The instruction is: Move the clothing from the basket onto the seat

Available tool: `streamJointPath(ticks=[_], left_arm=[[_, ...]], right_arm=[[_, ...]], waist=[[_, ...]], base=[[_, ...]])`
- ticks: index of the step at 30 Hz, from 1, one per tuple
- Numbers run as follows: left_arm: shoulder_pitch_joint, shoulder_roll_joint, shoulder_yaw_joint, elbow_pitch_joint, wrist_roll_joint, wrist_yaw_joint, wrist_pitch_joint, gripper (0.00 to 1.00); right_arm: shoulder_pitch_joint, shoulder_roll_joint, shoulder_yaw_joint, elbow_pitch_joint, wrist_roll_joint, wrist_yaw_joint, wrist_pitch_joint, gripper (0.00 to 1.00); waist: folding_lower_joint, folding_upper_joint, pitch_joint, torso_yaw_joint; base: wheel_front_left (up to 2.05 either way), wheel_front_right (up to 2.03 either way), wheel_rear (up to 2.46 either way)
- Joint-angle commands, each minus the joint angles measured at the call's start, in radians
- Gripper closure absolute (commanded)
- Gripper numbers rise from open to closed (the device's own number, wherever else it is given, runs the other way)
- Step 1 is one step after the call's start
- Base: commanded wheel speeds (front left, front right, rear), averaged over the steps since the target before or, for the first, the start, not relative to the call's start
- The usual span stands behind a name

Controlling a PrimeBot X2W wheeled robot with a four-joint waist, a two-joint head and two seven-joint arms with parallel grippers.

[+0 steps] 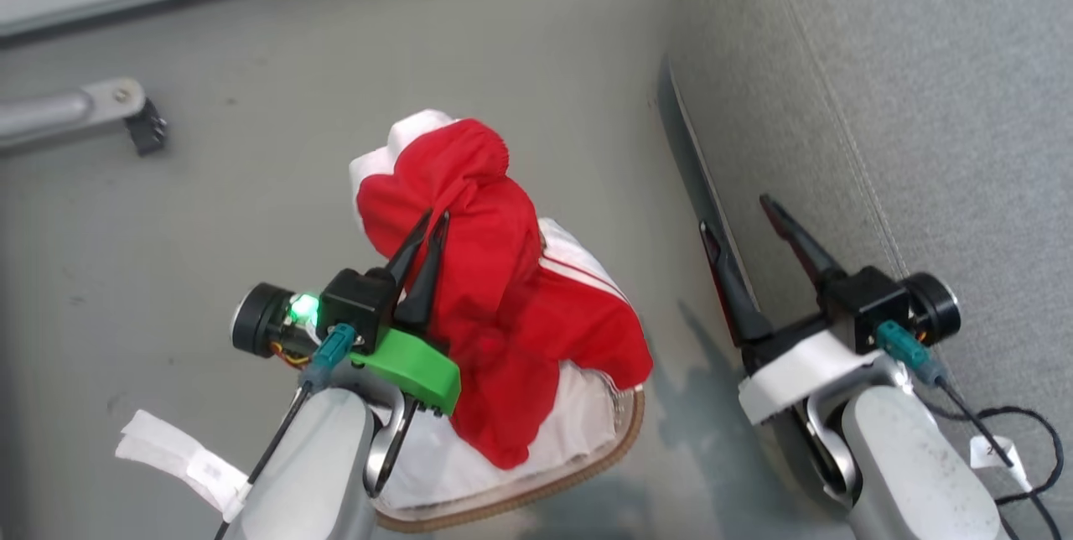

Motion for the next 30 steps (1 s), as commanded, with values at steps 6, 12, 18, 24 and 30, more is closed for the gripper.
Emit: streamJointPath(ticks=[6, 12, 18, 24, 30], left_arm=[[0.026, -0.012, 0.022, -0.125, 0.001, -0.011, -0.001, 1.00], [0.038, -0.016, 0.010, -0.163, -0.008, -0.014, -0.001, 1.00], [0.048, -0.017, -0.029, -0.184, -0.026, -0.015, -0.001, 1.00], [0.055, -0.017, -0.092, -0.196, -0.053, -0.015, -0.001, 1.00], [0.062, -0.017, -0.174, -0.211, -0.095, -0.016, -0.001, 1.00]], right_arm=[[0.058, -0.004, 0.046, 0.024, 0.012, -0.001, -0.004, 0.00], [0.072, -0.012, 0.154, 0.028, 0.037, -0.001, -0.004, 0.00], [0.004, -0.009, 0.297, -0.016, 0.097, -0.001, -0.004, 0.00], [-0.085, 0.013, 0.398, 0.015, 0.164, -0.001, -0.004, 0.00], [-0.138, 0.035, 0.441, 0.094, 0.194, -0.001, -0.003, 0.00]], waist=[[0.0001, 0.0000, -0.171, 0.069], [0.0001, 0.0000, -0.217, 0.082], [0.0001, 0.0000, -0.232, 0.103], [0.0001, 0.0000, -0.236, 0.148], [0.0001, 0.0000, -0.238, 0.202]], base=[[0.00, 0.00, 0.00], [0.00, 0.00, 0.00], [0.00, 0.00, 0.00], [0.00, 0.00, 0.00], [0.00, 0.00, 0.00]])
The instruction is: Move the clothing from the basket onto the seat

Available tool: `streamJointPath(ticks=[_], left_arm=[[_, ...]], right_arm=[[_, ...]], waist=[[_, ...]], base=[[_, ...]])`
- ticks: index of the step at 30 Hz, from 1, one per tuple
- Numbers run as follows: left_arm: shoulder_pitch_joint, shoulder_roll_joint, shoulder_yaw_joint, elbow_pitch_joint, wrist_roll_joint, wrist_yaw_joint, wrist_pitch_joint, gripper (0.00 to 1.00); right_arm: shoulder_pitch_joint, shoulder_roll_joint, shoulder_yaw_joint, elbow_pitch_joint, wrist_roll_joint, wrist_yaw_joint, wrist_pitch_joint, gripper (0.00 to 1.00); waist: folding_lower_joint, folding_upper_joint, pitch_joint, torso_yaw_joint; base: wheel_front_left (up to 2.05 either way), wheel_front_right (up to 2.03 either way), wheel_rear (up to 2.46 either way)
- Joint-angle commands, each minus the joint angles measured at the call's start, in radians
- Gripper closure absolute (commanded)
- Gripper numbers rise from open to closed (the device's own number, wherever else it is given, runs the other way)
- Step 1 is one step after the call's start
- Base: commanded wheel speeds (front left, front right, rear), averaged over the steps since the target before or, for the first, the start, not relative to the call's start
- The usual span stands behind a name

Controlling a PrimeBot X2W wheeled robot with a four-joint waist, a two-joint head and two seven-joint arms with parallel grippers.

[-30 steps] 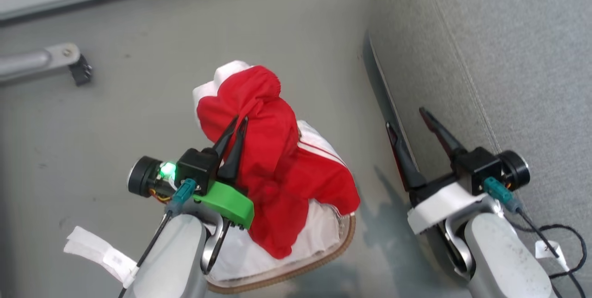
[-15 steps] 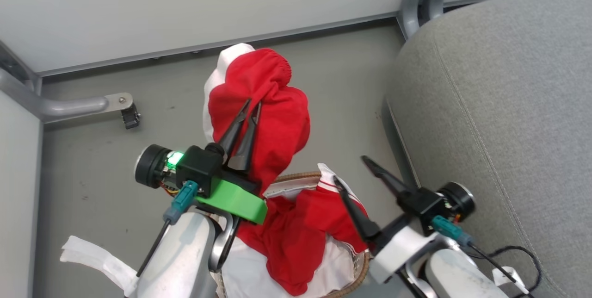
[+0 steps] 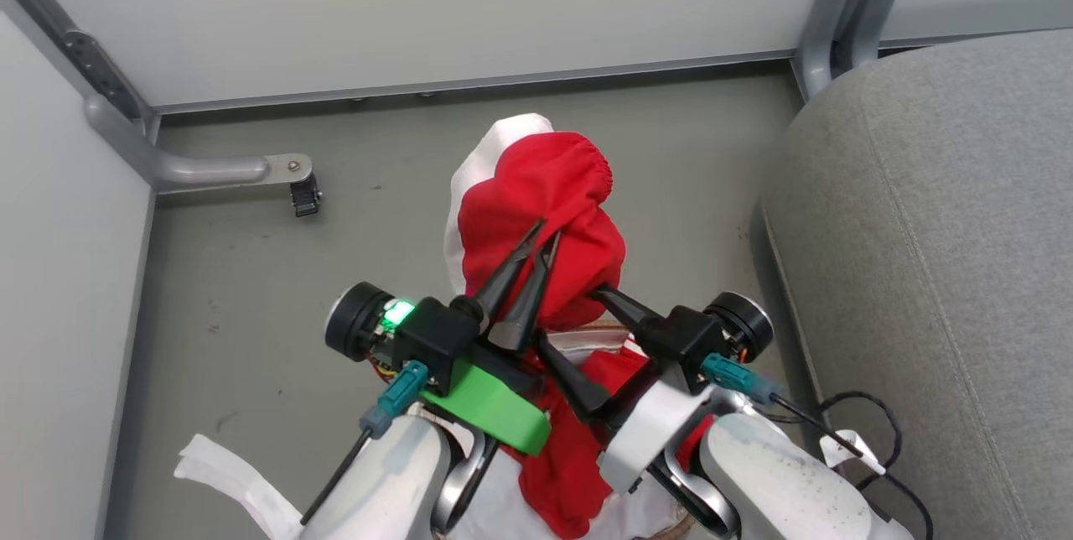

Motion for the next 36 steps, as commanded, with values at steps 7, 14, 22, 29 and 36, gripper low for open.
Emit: streamJointPath(ticks=[7, 14, 22, 29, 36], left_arm=[[0.031, 0.001, -0.073, 0.001, -0.054, -0.005, -0.001, 1.00], [0.039, 0.001, -0.055, 0.022, -0.043, 0.000, 0.000, 0.54], [0.046, 0.002, 0.000, 0.075, -0.009, 0.011, 0.000, 0.00], [0.060, 0.002, 0.053, 0.116, 0.011, 0.003, -0.001, 0.00], [0.045, 0.002, 0.082, 0.141, 0.027, -0.003, -0.001, 0.00]], right_arm=[[-0.044, 0.015, 0.022, 0.037, 0.017, -0.001, -0.002, 1.00], [-0.011, 0.015, -0.014, 0.025, 0.001, -0.001, -0.002, 1.00], [0.049, -0.014, -0.072, -0.007, 0.000, -0.001, -0.002, 1.00], [0.106, -0.027, -0.143, -0.046, -0.008, -0.001, -0.002, 1.00], [0.154, -0.039, -0.211, -0.067, -0.019, -0.001, -0.002, 1.00]], waist=[[0.0001, 0.0000, -0.009, 0.060], [0.0001, 0.0000, -0.013, 0.044], [0.0001, 0.0000, -0.010, -0.090], [0.0001, 0.0000, 0.002, -0.297], [0.0001, 0.0000, 0.024, -0.477]], base=[[0.00, 0.00, 0.00], [0.00, 0.00, 0.00], [0.00, 0.00, 0.00], [0.00, 0.00, 0.00], [0.00, 0.00, 0.00]])
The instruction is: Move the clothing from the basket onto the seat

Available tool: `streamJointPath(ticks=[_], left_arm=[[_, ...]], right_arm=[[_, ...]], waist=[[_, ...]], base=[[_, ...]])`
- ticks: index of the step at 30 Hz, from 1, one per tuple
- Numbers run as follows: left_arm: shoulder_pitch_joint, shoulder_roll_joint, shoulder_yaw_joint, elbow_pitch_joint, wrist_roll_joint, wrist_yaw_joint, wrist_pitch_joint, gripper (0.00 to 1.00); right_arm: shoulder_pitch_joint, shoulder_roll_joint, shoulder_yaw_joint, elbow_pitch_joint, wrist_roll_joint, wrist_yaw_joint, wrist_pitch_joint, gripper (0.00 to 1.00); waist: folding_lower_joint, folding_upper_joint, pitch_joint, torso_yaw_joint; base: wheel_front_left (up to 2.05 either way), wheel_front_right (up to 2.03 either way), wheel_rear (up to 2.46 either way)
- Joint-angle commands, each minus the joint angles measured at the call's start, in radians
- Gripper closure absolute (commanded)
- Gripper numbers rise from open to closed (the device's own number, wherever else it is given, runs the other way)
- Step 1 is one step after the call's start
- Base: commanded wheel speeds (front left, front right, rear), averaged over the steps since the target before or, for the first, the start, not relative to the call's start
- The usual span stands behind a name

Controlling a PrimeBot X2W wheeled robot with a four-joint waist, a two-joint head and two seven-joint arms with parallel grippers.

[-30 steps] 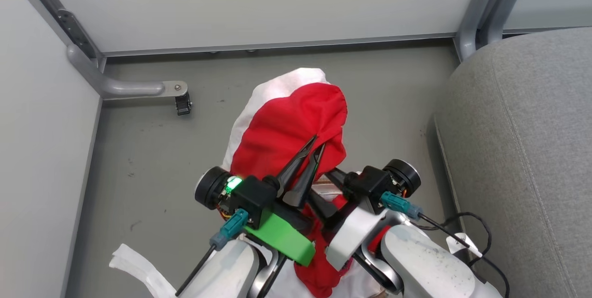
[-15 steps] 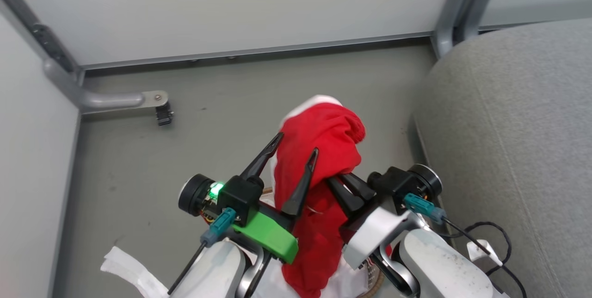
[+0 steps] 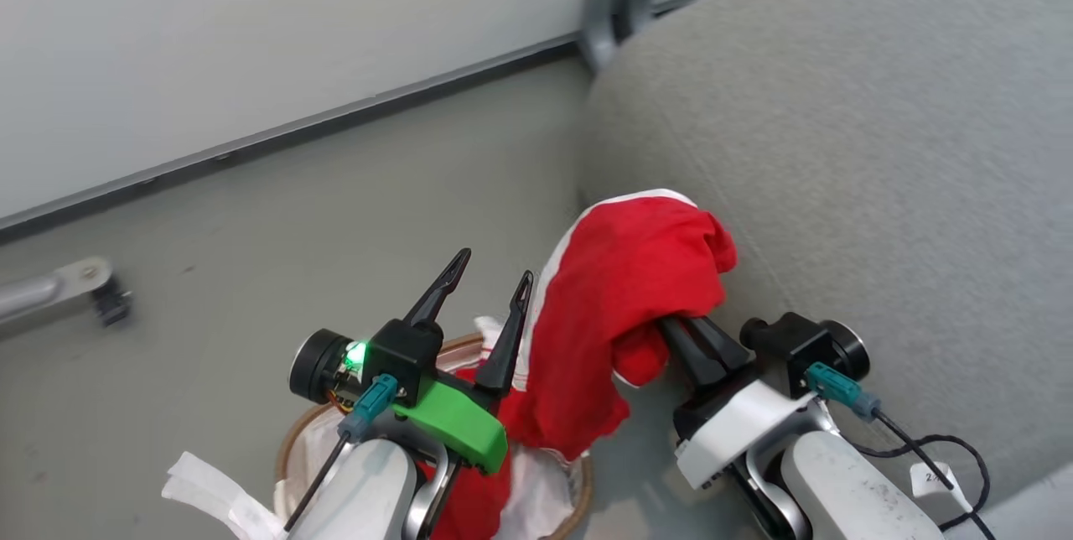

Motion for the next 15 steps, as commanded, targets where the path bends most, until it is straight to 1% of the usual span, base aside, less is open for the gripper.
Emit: streamJointPath(ticks=[1, 5, 8, 12, 15], left_arm=[[-0.007, 0.004, 0.006, 0.008, 0.014, -0.004, 0.000, 0.00], [-0.026, 0.004, -0.002, 0.017, 0.020, -0.005, 0.000, 0.00], [-0.032, 0.012, -0.019, 0.026, 0.017, -0.005, 0.000, 0.00], [-0.062, 0.032, -0.044, 0.034, 0.017, -0.004, 0.000, 0.00], [-0.083, 0.046, -0.061, 0.037, 0.014, -0.004, 0.000, 0.00]], right_arm=[[0.014, -0.003, -0.009, -0.001, -0.011, -0.001, -0.003, 1.00], [0.001, -0.012, -0.045, 0.009, -0.024, -0.001, -0.002, 1.00], [-0.044, -0.031, -0.063, 0.042, -0.036, -0.001, -0.003, 1.00], [-0.129, -0.072, -0.123, 0.092, -0.055, -0.001, -0.003, 1.00], [-0.214, -0.098, -0.200, 0.130, -0.061, -0.001, -0.003, 1.00]], waist=[[0.0001, 0.0000, 0.032, -0.182], [0.0001, 0.0000, 0.065, -0.222], [0.0001, 0.0000, 0.097, -0.231], [0.0001, 0.0000, 0.158, -0.209], [0.0001, 0.0000, 0.212, -0.179]], base=[[0.00, 0.00, 0.00], [0.00, 0.00, 0.00], [0.00, 0.00, 0.00], [0.00, 0.00, 0.00], [0.00, 0.00, 0.00]])
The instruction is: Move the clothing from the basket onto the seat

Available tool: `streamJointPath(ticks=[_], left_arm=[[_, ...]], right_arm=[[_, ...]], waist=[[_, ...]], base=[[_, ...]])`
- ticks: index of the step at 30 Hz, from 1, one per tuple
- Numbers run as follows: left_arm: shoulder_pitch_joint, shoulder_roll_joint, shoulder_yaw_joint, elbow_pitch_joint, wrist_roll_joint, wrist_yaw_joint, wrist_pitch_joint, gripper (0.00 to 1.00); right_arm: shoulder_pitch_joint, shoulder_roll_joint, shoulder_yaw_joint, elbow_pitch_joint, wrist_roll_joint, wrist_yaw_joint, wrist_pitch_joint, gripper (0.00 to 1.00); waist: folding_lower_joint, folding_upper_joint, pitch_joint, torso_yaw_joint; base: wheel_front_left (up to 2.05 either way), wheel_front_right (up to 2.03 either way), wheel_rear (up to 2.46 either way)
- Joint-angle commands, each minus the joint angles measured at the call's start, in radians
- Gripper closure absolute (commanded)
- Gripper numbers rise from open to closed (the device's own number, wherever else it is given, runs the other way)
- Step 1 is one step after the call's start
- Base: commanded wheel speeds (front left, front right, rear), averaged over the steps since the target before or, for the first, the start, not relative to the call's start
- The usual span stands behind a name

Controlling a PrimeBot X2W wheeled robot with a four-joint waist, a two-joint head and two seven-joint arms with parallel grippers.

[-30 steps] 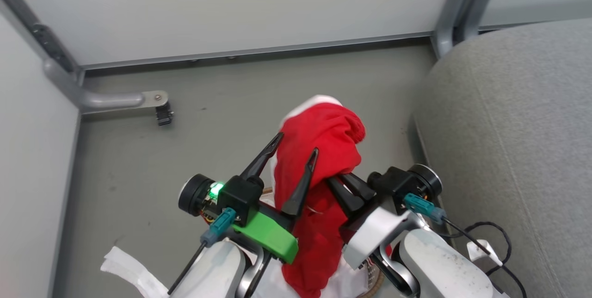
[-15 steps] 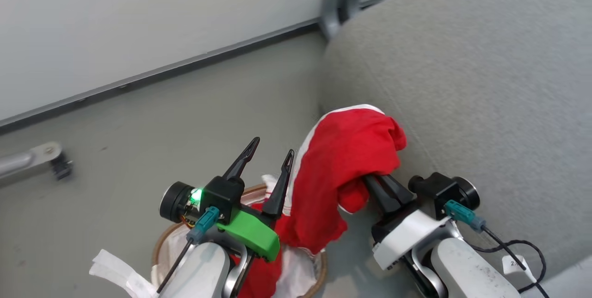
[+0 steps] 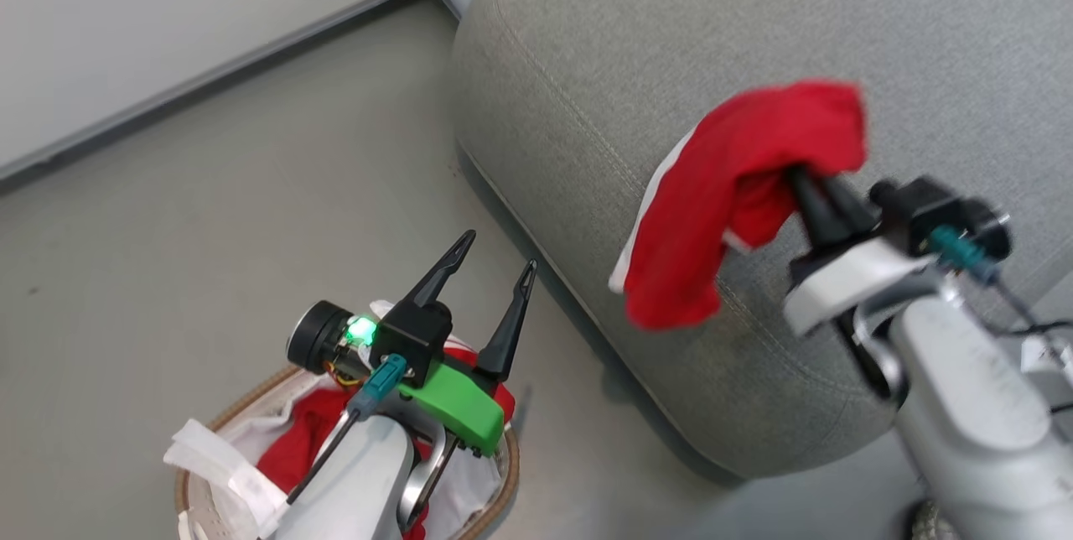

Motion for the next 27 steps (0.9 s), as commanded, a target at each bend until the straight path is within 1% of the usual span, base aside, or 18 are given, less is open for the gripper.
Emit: streamJointPath(ticks=[1, 4, 8, 11, 12, 13, 14, 15, 19, 21, 23, 27], left_arm=[[-0.022, 0.015, -0.005, 0.005, 0.000, -0.002, 0.000, 0.00], [-0.057, 0.028, -0.025, 0.018, -0.007, -0.002, 0.000, 0.00], [-0.088, 0.035, -0.030, 0.024, -0.008, -0.002, 0.000, 0.00], [-0.111, 0.034, -0.033, 0.021, -0.009, -0.003, 0.000, 0.00], [-0.118, 0.029, -0.031, 0.017, -0.010, -0.002, 0.000, 0.00], [-0.121, 0.026, -0.030, 0.014, -0.008, -0.002, 0.000, 0.00], [-0.125, 0.021, -0.028, 0.011, -0.006, -0.002, 0.000, 0.00], [-0.126, 0.017, -0.023, 0.008, -0.005, -0.002, 0.000, 0.00], [-0.117, 0.012, 0.000, 0.007, 0.001, -0.002, 0.000, 0.00], [-0.101, 0.008, 0.026, 0.003, -0.004, -0.002, 0.000, 0.00], [-0.092, 0.004, 0.051, -0.010, -0.006, -0.003, 0.000, 0.00], [-0.075, -0.002, 0.108, -0.024, 0.004, -0.002, 0.000, 0.00]], right_arm=[[-0.044, -0.015, -0.019, 0.015, -0.011, -0.001, -0.002, 1.00], [-0.136, -0.055, -0.082, 0.051, -0.022, -0.001, -0.002, 1.00], [-0.248, -0.102, -0.136, 0.114, -0.047, -0.001, -0.002, 1.00], [-0.322, -0.132, -0.182, 0.170, -0.052, -0.001, -0.002, 1.00], [-0.343, -0.147, -0.212, 0.196, -0.050, -0.001, -0.002, 1.00], [-0.356, -0.158, -0.229, 0.215, -0.058, -0.001, -0.002, 0.66], [-0.371, -0.159, -0.254, 0.232, -0.059, -0.001, -0.002, 0.08], [-0.381, -0.158, -0.274, 0.243, -0.060, -0.001, -0.002, 0.00], [-0.372, -0.145, -0.331, 0.256, -0.076, -0.001, -0.002, 0.00], [-0.329, -0.122, -0.342, 0.255, -0.084, -0.001, -0.002, 0.00], [-0.299, -0.104, -0.369, 0.223, -0.073, -0.001, -0.002, 0.00], [-0.177, -0.073, -0.368, 0.177, -0.065, -0.001, -0.002, 0.00]], waist=[[0.0000, -0.0001, 0.114, 0.039], [0.0000, -0.0001, 0.173, 0.087], [0.0000, -0.0001, 0.229, 0.139], [0.0000, -0.0001, 0.262, 0.177], [0.0000, -0.0001, 0.271, 0.192], [0.0000, -0.0001, 0.276, 0.203], [0.0000, -0.0001, 0.282, 0.216], [0.0000, -0.0001, 0.284, 0.223], [0.0000, -0.0001, 0.278, 0.243], [0.0000, -0.0001, 0.264, 0.245], [0.0000, -0.0001, 0.247, 0.249], [0.0000, -0.0001, 0.199, 0.266]], base=[[0.00, 0.00, 0.00], [0.00, 0.00, 0.00], [0.00, 0.00, 0.00], [0.00, 0.00, 0.00], [0.00, 0.00, 0.00], [0.00, 0.00, 0.00], [0.00, 0.00, 0.00], [0.00, 0.00, 0.00], [0.00, 0.00, 0.00], [0.00, 0.00, 0.00], [0.00, 0.00, 0.00], [0.00, 0.00, 0.00]])
